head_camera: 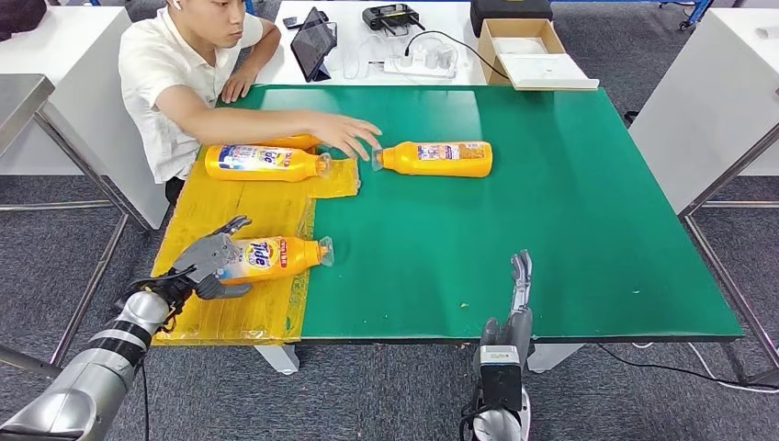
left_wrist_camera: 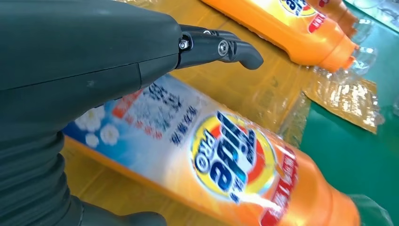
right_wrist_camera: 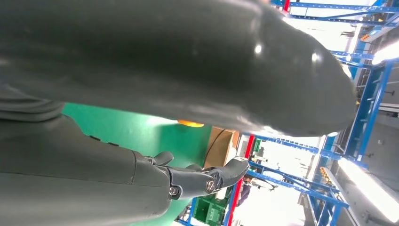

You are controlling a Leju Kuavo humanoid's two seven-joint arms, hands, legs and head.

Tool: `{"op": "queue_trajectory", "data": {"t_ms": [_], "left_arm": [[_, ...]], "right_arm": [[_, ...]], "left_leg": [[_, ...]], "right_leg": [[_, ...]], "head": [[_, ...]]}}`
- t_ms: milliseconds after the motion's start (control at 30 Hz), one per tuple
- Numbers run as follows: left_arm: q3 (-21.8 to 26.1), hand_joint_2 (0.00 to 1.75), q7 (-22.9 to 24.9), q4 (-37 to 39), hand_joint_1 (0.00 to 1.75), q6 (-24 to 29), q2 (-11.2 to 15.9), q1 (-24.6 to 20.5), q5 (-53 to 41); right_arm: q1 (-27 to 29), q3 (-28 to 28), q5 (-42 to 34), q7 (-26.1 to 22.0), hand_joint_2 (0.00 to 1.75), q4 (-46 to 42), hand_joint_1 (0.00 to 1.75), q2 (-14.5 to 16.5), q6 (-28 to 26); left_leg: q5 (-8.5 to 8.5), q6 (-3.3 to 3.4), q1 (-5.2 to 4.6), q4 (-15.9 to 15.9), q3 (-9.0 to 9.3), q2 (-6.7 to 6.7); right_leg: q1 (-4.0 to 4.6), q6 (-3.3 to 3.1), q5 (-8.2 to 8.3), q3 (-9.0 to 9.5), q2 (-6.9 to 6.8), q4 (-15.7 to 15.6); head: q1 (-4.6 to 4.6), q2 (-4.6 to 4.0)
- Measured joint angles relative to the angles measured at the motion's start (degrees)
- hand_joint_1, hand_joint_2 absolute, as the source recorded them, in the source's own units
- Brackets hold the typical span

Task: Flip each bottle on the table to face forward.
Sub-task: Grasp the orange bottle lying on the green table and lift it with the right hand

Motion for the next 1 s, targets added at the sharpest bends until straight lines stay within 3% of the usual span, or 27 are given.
{"op": "queue_trajectory", "data": {"t_ms": [367,500,633,867,1000], "left_arm": [[0.1,1.75,-1.4,-2.9,0.0,1.8,-0.2,2.1,2.6],[1.7,1.75,-6.9,-14.2,0.0,5.7,-2.1,10.0,16.3],[3.5,1.75,-8.2,-27.8,0.0,4.3,-4.5,16.1,28.2],[4.3,1.75,-8.6,-41.6,0.0,1.4,-5.6,21.1,35.1],[4.4,1.75,-9.9,-46.6,0.0,2.3,-6.0,22.5,35.5]], "right_arm": [[0.1,0.0,0.0,0.0,0.0,0.2,0.0,-0.1,-0.1],[1.1,-0.2,0.2,0.0,0.0,0.2,0.0,-0.2,-0.2],[1.9,-0.3,0.5,0.0,0.0,0.2,0.0,-0.3,-0.5],[2.2,-0.3,1.8,0.0,0.0,0.2,0.0,-0.6,-1.0],[2.0,-0.3,3.1,0.0,0.0,0.1,0.0,-1.2,-1.1]], "left_leg": [[-0.01,0.0,-0.01,0.0,-0.03,0.08],[-0.02,-0.01,-0.01,0.0,-0.27,0.27],[-0.03,0.0,-0.01,0.0,-0.56,0.23],[-0.07,0.01,0.01,0.0,-0.66,0.24],[-0.06,0.01,0.02,0.0,-0.67,0.25]], "right_leg": [[0.0,0.0,0.01,-0.08,0.03,0.0],[0.0,0.0,0.01,-0.4,0.1,0.0],[-0.01,0.01,0.02,-0.62,0.09,0.0],[0.01,0.01,0.02,-0.76,0.1,0.0],[0.02,0.01,0.02,-0.76,0.1,0.0]], "head": [[0.0,-0.01],[0.01,0.0],[0.02,-0.01],[0.01,-0.01],[0.0,0.0]]}}
